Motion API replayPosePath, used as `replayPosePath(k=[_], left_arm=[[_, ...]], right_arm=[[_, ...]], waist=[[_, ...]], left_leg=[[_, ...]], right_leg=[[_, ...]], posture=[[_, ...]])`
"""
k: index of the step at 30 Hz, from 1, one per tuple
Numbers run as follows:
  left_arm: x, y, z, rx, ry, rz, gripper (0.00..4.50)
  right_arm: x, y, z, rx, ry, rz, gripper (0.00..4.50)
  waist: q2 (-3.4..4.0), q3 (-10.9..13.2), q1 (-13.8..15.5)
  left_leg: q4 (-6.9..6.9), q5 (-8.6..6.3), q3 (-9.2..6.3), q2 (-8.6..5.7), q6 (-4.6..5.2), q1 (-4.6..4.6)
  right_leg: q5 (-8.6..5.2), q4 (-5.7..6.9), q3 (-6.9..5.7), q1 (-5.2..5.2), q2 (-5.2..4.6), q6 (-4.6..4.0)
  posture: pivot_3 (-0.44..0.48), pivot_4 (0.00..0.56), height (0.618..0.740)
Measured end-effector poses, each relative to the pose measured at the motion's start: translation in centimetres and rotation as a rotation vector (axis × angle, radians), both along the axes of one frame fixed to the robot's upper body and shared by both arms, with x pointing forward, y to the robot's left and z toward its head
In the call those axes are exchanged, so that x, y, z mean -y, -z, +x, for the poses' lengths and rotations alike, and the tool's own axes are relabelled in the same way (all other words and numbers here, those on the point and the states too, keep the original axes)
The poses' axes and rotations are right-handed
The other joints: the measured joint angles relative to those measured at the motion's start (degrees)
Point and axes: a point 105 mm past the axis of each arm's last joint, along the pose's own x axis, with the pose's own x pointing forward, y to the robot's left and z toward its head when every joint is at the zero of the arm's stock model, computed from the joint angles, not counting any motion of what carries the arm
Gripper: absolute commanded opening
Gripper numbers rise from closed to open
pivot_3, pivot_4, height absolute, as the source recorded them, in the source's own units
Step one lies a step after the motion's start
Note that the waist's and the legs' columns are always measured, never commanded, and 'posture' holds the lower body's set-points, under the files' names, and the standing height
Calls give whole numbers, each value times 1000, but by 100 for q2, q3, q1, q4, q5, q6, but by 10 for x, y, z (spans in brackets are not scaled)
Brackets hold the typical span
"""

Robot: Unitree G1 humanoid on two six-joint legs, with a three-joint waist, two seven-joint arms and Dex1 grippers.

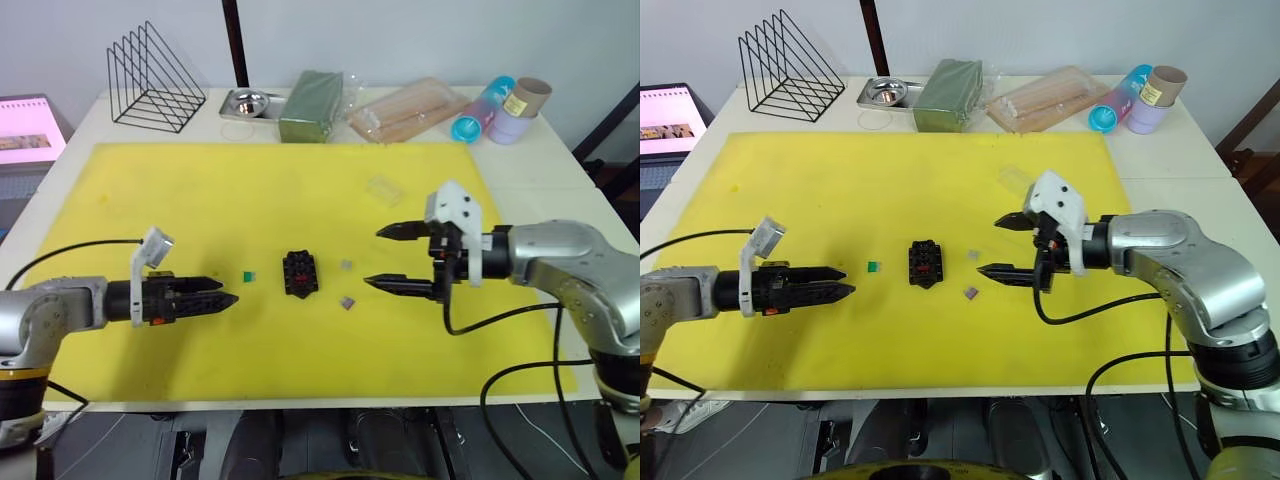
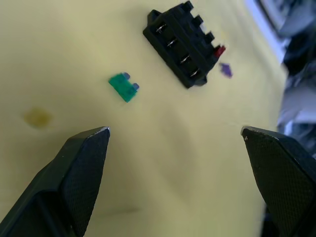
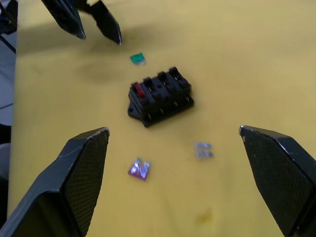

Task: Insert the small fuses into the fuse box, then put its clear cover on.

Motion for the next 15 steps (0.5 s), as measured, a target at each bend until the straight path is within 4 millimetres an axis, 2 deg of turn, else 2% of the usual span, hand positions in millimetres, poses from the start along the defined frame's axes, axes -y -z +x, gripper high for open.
replayPosePath(k=[2, 5, 9, 15], left_arm=[[3, -2, 4, -69, -77, -95, 3894], [7, 5, 1, -178, -126, -167, 2810], [-1, 13, 4, -237, -219, -210, 2810], [2, 18, 6, -270, -274, -266, 2810]], right_arm=[[-12, -5, 0, 21, -34, 11, 4500], [-23, -5, -3, 30, -80, 13, 4500], [-25, -4, -3, 26, -86, 7, 4500], [-28, -8, -1, 54, -96, -1, 4500]], waist=[[-3, -2, 4], [-4, -3, -3], [-5, -3, 2], [-3, -5, 30]], left_leg=[[4, 0, -5, -5, 0, 1], [4, 0, -18, -5, 0, 1], [3, 1, -28, 0, -1, 2], [3, 1, -29, -4, -3, 4]], right_leg=[[1, 2, -4, 1, 1, 1], [1, 2, -4, 2, 0, 1], [1, 4, -4, 2, -11, 0], [1, 5, -7, 6, -29, 1]], posture=[[0, 150, 740], [0, 150, 740], [0, 150, 740], [0, 150, 740]])
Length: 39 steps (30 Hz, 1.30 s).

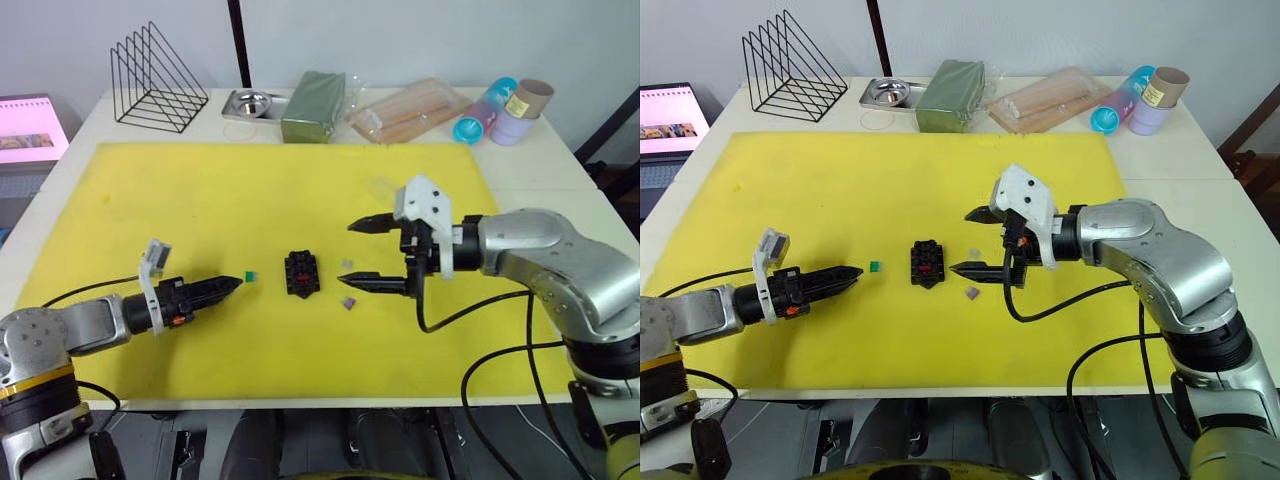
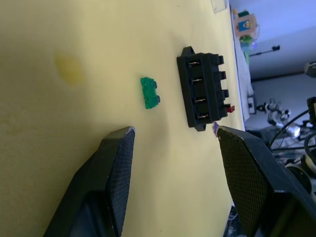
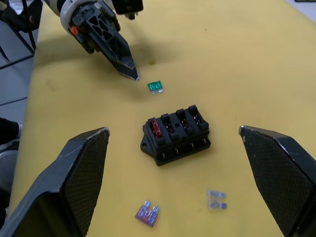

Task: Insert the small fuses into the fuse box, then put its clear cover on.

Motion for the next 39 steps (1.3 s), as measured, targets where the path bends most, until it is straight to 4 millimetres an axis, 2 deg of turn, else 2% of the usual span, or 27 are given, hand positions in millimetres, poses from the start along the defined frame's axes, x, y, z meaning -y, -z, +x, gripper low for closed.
replayPosePath(k=[5, 15, 36, 39], left_arm=[[8, 4, 4, -28, -35, -54, 2810], [14, 4, 12, -86, -66, -122, 2810], [34, 6, 25, -166, -56, -115, 2810], [35, 7, 26, -169, -66, -99, 2222]], right_arm=[[-2, 1, 0, -5, -9, -6, 4500], [-6, -5, 0, 2, -23, -17, 4500], [-9, -3, 1, 10, -21, -27, 4500], [-9, -3, 2, 13, -17, -28, 4500]], waist=[[-1, -1, 109], [-2, -4, 130], [-1, -5, 151], [-1, -5, 151]], left_leg=[[0, 4, 4, -7, -7, 2], [1, 7, 1, -13, -12, 7], [1, 9, -4, -35, -15, 9], [1, 10, -4, -43, -16, 10]], right_leg=[[2, 0, -1, 2, -1, 3], [3, -2, -4, 13, -8, 6], [3, -7, -15, 24, -42, 5], [2, -9, -17, 27, -43, 6]], posture=[[0, 150, 740], [0, 150, 740], [0, 150, 740], [0, 150, 740]])
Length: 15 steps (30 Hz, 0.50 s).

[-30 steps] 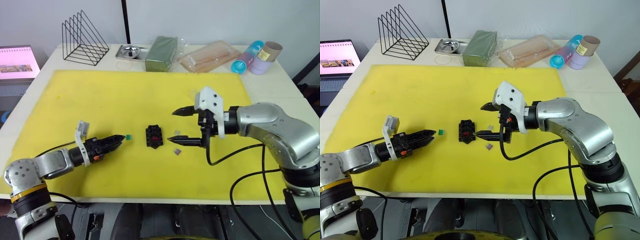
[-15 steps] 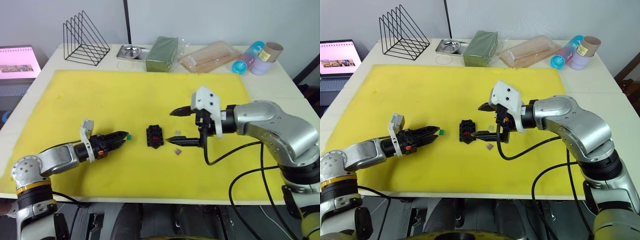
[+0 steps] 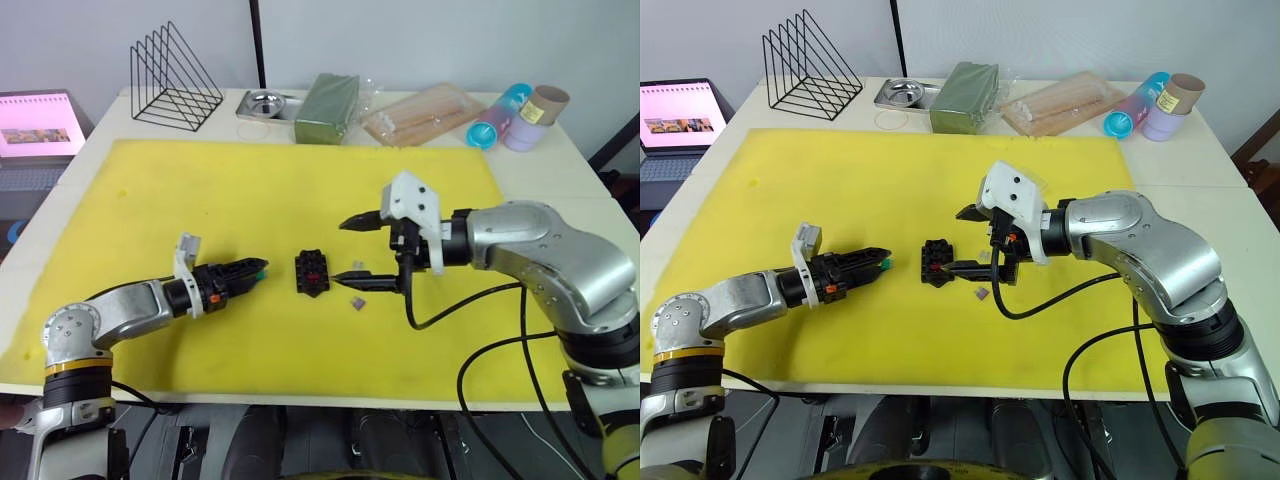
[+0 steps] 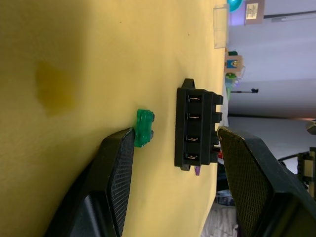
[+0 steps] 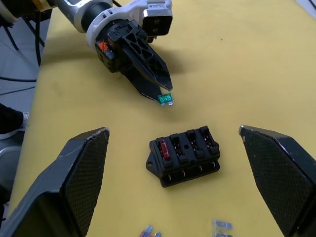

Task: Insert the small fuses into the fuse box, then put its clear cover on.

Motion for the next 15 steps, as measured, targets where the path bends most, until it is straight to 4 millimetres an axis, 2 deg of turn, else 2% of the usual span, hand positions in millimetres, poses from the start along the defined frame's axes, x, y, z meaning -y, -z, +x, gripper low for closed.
replayPosePath(k=[2, 13, 14, 15], left_arm=[[0, 3, 0, -10, -6, 18, 1598], [-2, 4, -2, -16, -16, 42, 1598], [-2, 4, -2, -16, -15, 44, 1228], [-2, 5, -3, -17, -14, 51, 1118]], right_arm=[[0, 0, 0, 1, 1, 0, 4500], [0, -1, 1, 16, -2, -1, 4500], [0, -1, 1, 16, -2, -1, 4500], [0, -1, 0, 17, -4, 0, 4500]], waist=[[0, 0, -7], [0, 0, -44], [0, 0, -44], [0, 0, -45]], left_leg=[[0, 0, 1, -2, 0, 0], [-3, 0, 2, -2, 0, 1], [-4, 0, 2, -2, 0, 1], [-4, 0, 3, -2, 0, 1]], right_leg=[[0, -3, 0, 1, -2, 0], [-1, -7, 1, 1, -1, 1], [-1, -7, 1, 1, 0, 1], [-1, -8, 1, 1, 0, 1]], posture=[[0, 150, 740], [0, 150, 740], [0, 150, 740], [0, 150, 740]])
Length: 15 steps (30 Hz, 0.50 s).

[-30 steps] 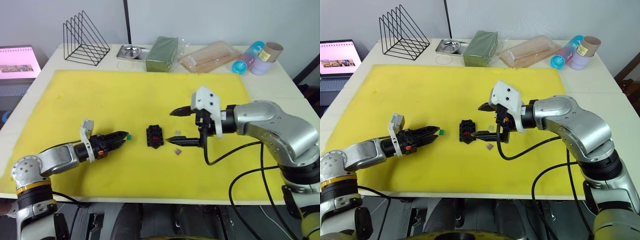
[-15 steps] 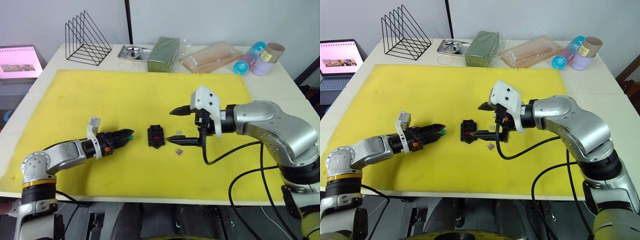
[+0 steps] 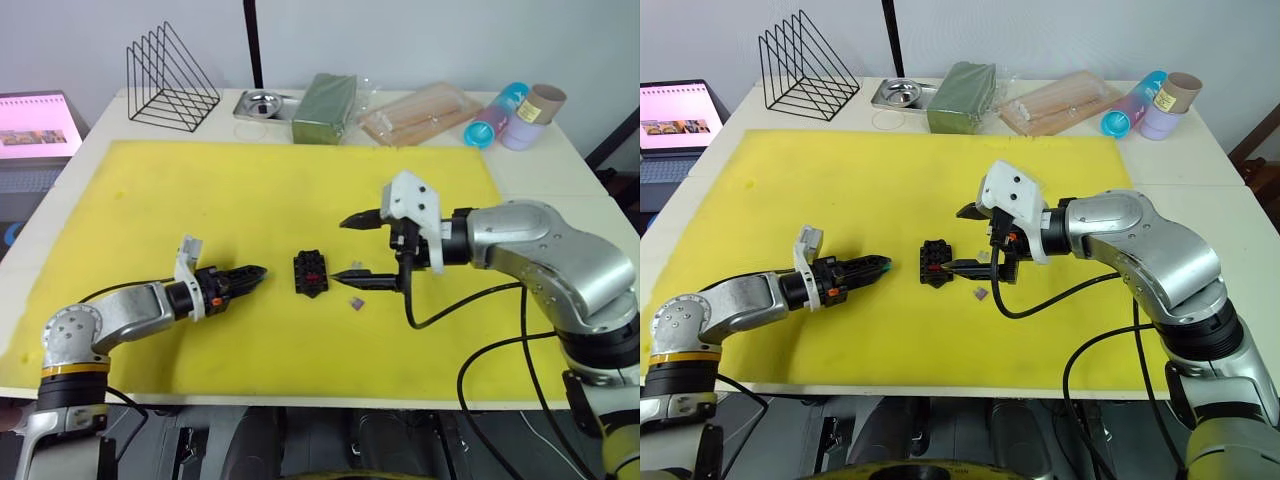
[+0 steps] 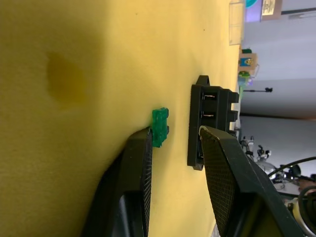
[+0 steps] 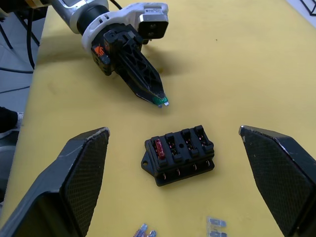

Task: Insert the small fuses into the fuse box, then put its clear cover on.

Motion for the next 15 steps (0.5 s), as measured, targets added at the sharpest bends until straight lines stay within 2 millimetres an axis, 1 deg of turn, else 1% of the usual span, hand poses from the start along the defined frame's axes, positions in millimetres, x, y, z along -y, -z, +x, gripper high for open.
replayPosePath(k=[3, 10, 11, 15], left_arm=[[0, 0, 0, 1, 1, 7, 153], [0, 1, 0, 1, 1, 20, 153], [0, 1, -1, 1, 3, 20, 70], [0, 1, -1, 3, 5, 20, 70]], right_arm=[[0, 0, 0, 3, -3, 1, 4500], [-1, 0, 0, 4, -5, 2, 4500], [-1, 0, 0, 5, -5, 2, 4500], [-1, 0, 0, 10, -7, -1, 4500]], waist=[[0, 0, -1], [1, 0, -12], [0, 0, -12], [0, 0, -13]], left_leg=[[-2, 0, 0, 0, 0, 1], [-5, 0, 1, 2, 0, 5], [-5, 0, 2, 2, 0, 5], [-6, 0, 2, 2, 0, 5]], right_leg=[[0, 0, 0, 0, 0, 0], [0, -1, 1, 0, 2, 0], [0, -1, 1, 0, 2, 0], [-1, -1, 1, 0, 2, 0]], posture=[[0, 150, 740], [0, 150, 740], [0, 150, 740], [0, 150, 740]])
